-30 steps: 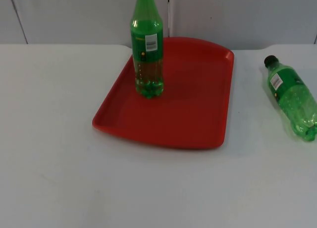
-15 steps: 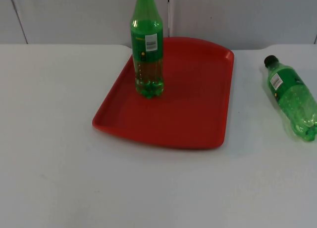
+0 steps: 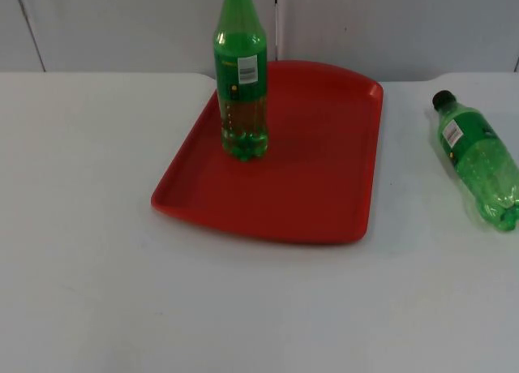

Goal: Place the bottle upright on the tray.

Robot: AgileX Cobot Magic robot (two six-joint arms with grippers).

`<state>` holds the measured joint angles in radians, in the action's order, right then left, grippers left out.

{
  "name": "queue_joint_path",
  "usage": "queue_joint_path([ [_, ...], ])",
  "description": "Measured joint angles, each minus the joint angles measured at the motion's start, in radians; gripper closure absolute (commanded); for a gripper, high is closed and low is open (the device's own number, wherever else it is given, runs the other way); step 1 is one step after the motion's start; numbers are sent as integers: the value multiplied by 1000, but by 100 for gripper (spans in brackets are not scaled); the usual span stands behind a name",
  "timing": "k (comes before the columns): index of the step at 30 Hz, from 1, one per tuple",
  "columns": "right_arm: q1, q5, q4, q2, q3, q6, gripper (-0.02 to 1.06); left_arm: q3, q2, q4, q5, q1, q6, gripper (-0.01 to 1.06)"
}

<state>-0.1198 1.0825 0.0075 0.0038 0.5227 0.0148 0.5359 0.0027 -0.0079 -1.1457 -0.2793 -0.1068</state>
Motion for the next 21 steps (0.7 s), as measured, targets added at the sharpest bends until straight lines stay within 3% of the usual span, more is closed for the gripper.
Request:
queue_joint_path([
  [8, 0, 0, -97, 0, 0, 15, -1, 0, 0, 0, 7, 0, 0, 0],
  [21, 0, -2, -105, 0, 0, 22, -1, 0, 0, 0, 7, 0, -1, 0],
])
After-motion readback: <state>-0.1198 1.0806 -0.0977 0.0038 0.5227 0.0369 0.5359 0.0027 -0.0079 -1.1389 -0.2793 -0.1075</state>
